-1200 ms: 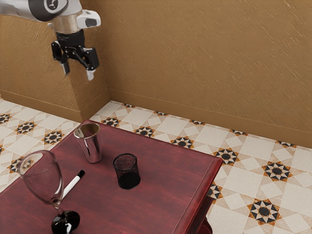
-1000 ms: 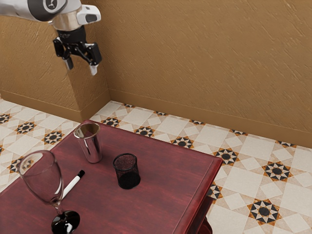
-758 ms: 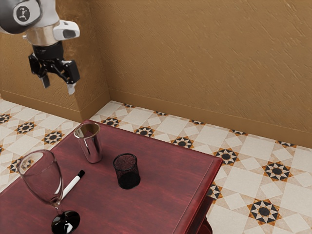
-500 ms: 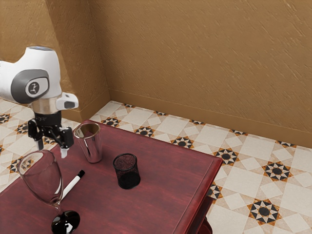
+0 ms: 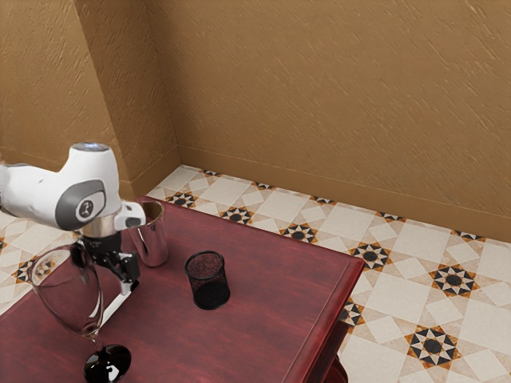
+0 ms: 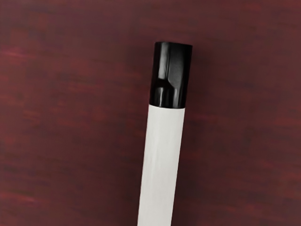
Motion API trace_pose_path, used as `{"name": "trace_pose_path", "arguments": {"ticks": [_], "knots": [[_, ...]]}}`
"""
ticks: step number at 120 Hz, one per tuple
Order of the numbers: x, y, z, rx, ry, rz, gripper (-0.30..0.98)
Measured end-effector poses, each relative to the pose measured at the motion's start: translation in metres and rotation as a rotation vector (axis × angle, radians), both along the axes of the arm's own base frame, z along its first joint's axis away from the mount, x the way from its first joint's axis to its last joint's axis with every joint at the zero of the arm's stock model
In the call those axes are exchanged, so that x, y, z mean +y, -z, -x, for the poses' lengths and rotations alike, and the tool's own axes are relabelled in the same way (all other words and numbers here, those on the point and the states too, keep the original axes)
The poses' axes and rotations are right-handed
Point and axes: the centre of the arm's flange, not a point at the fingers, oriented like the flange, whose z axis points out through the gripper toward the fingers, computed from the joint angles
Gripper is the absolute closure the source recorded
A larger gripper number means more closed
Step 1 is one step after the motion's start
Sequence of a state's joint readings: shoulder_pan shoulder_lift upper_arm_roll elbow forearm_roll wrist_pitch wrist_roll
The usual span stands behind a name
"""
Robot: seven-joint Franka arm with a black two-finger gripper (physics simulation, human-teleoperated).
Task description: Put the marker into the pen holder.
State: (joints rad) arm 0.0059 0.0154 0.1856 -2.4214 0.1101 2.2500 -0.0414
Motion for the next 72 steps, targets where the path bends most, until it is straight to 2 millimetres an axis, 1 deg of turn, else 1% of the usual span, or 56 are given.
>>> {"name": "trace_pose_path", "arguments": {"ticks": [11, 20, 34, 49, 58, 72], "knots": [[0.007, 0.015, -0.006, -0.026, 0.016, 0.001, 0.00], [0.010, 0.022, -0.010, -0.049, 0.028, 0.004, 0.00], [0.008, 0.025, -0.015, -0.083, 0.055, 0.009, 0.01], [0.007, 0.026, -0.016, -0.104, 0.075, 0.016, 0.03], [0.006, 0.026, -0.016, -0.112, 0.086, 0.021, 0.05], [0.003, 0.031, -0.012, -0.106, 0.096, 0.031, 0.11]]}}
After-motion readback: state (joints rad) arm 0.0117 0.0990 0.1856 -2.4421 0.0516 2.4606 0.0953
